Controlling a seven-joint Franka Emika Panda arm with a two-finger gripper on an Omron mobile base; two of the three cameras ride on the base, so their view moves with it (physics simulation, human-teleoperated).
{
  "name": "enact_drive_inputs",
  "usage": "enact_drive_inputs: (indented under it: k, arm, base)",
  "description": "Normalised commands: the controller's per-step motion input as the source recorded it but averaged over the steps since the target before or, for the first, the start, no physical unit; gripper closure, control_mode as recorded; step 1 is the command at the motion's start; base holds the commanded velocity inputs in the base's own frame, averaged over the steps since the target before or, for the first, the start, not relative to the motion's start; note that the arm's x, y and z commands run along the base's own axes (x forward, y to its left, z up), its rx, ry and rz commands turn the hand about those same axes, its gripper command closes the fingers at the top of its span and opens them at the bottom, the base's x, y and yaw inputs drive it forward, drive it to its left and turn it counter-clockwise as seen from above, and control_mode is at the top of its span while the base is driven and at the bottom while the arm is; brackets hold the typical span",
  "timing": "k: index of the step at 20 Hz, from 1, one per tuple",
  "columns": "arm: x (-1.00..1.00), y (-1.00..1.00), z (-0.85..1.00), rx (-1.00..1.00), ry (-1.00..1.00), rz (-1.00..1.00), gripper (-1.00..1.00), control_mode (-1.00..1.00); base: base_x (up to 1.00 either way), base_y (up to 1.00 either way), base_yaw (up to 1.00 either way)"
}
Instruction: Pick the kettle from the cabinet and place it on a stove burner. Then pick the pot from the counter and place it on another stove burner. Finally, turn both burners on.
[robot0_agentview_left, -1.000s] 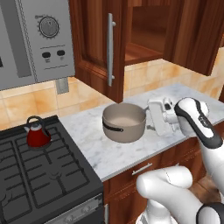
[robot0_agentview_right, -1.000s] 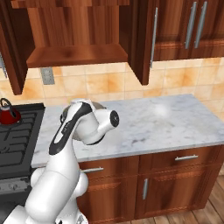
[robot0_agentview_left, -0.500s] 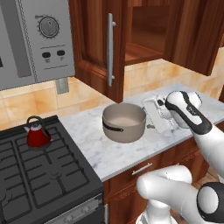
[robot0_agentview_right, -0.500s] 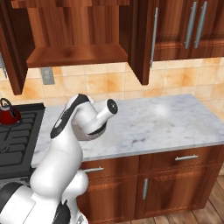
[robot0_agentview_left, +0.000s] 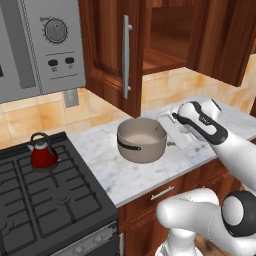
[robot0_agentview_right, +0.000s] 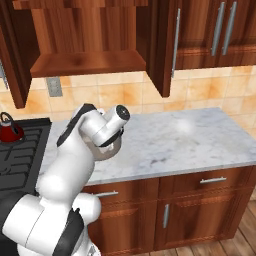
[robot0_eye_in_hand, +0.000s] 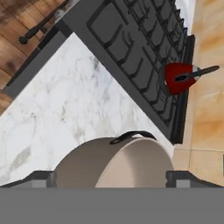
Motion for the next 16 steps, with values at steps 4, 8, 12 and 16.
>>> enact_drive_inputs:
  k: [4,8,12,16]
  arm:
    - [0.17,-0.05,-0.22,-0.12,0.01,-0.06,-1.0,-1.0]
    - [0.17,0.0,-0.23,-0.11,0.04,-0.08,-1.0,-1.0]
    - [0.19,0.0,-0.22,-0.11,0.06,-0.07,-1.0,-1.0]
    - [0.18,0.0,-0.11,-0.12,0.11,-0.08,-1.0,-1.0]
  base:
    - [0.0,0.0,0.0]
    - [0.0,0.0,0.0]
    - [0.0,0.0,0.0]
    - [0.0,0.0,0.0]
